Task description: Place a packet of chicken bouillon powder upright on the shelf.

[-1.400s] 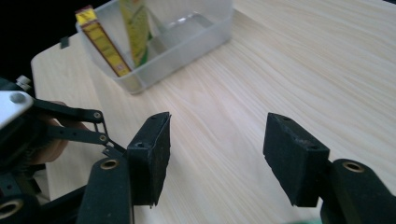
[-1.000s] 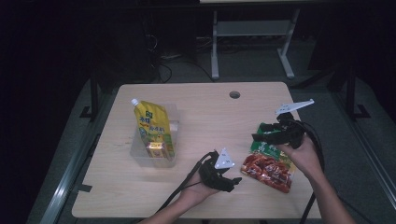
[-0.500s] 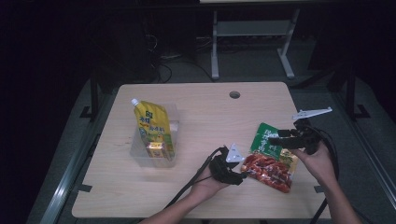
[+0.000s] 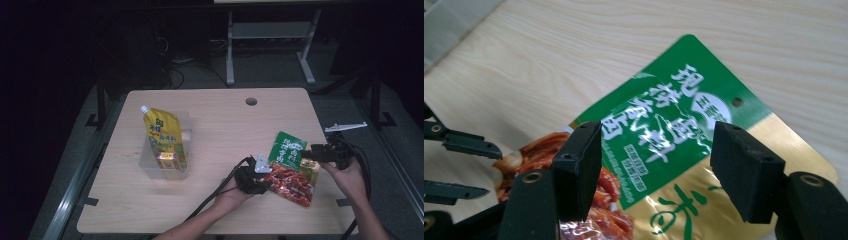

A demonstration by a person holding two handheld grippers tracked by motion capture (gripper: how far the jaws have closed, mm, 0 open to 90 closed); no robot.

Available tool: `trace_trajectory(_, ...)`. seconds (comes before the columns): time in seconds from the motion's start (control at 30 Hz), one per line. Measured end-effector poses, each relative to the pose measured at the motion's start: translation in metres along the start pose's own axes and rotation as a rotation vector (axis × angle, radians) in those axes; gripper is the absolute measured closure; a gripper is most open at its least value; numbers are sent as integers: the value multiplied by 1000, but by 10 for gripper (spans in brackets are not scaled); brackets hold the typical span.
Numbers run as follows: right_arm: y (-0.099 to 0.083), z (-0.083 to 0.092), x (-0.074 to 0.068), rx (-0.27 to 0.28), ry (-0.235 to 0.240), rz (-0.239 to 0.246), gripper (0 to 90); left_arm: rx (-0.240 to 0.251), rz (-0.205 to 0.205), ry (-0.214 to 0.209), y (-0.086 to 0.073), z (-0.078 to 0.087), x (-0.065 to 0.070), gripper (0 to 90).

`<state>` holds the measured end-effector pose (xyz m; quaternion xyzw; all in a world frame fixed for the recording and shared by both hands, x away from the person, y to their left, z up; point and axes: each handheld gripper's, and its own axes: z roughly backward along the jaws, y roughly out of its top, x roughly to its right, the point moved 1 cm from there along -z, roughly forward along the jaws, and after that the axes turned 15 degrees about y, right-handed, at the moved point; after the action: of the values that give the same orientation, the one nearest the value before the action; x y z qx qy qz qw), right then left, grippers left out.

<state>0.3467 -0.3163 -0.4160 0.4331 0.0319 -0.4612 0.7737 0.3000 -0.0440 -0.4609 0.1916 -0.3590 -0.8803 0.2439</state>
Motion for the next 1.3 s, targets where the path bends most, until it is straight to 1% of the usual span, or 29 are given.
trace_trajectory(0.07, -1, 0, 2, 2, -7, -6, 364, -5, -3, 0, 0, -1, 1, 658)
trace_trajectory(0.1, -4, 1, 6, 2, -12, -24, 367, -12, -18, 6, 0, -4, 2, 665)
trace_trajectory(0.13, -4, 1, 6, 2, -12, -24, 367, -12, -18, 6, 0, -4, 2, 666)
trace_trajectory(0.17, -7, 1, 11, -7, -21, -36, 370, -16, -18, 7, -1, -6, 2, 668)
trace_trajectory(0.2, -7, 1, 11, -7, -21, -36, 370, -20, -24, 7, -1, -7, 2, 668)
trace_trajectory(0.23, -10, 1, 16, -6, -29, -64, 372, -30, -22, 8, -2, -10, 1, 671)
trace_trajectory(0.27, -10, 1, 16, -6, -29, -64, 372, -30, -22, 8, -2, -10, 1, 671)
trace_trajectory(0.37, -15, 1, 23, -11, -47, -87, 372, -33, -8, 9, -2, -12, 1, 671)
trace_trajectory(0.43, -16, 1, 25, -12, -53, -96, 371, -35, -13, 9, -2, -12, 1, 671)
trace_trajectory(0.47, -19, 1, 30, -15, -62, -116, 369, -39, -13, 7, -2, -13, 1, 670)
trace_trajectory(0.57, -22, 2, 35, -12, -75, -136, 370, -39, -8, 8, -2, -14, 1, 667)
trace_trajectory(0.6, -22, 2, 35, -12, -75, -136, 370, -39, -8, 8, -2, -14, 1, 667)
trace_trajectory(0.63, -24, 3, 38, -8, -81, -154, 369, -44, -9, 9, -2, -14, 1, 667)
trace_trajectory(0.7, -26, 4, 40, -6, -88, -174, 368, -45, -7, 10, -2, -14, 1, 665)
trace_trajectory(0.73, -26, 4, 40, -6, -88, -174, 368, -45, -7, 10, -2, -14, 1, 665)
trace_trajectory(0.77, -28, 5, 44, -5, -94, -181, 367, -46, -11, 13, -2, -14, 1, 664)
trace_trajectory(0.8, -29, 6, 45, -1, -96, -199, 365, -50, -16, 15, -1, -14, 1, 663)
trace_trajectory(0.83, -31, 6, 47, 0, -98, -204, 365, -54, -18, 16, -1, -14, 1, 661)
trace_trajectory(0.93, -33, 6, 50, 2, -96, -226, 365, -58, -15, 17, -1, -15, 2, 657)
trace_trajectory(1.0, -35, 5, 52, -1, -95, -234, 366, -60, -19, 18, -1, -15, 2, 657)
trace_trajectory(1.03, -35, 5, 53, -2, -96, -235, 367, -57, -12, 18, -1, -15, 3, 657)
trace_trajectory(1.13, -35, 3, 54, -2, -89, -240, 374, -56, -14, 18, -1, -15, 3, 657)
trace_trajectory(1.17, -35, 3, 54, -2, -87, -240, 376, -57, -18, 19, -1, -15, 3, 657)
trace_trajectory(1.2, -36, 1, 55, 3, -87, -251, 379, -62, -30, 21, -1, -15, 3, 657)
trace_trajectory(1.23, -36, 1, 55, 3, -87, -251, 379, -62, -30, 21, -1, -15, 3, 656)
trace_trajectory(1.3, -38, 0, 56, 6, -71, -260, 392, -66, -39, 20, -1, -15, 2, 654)
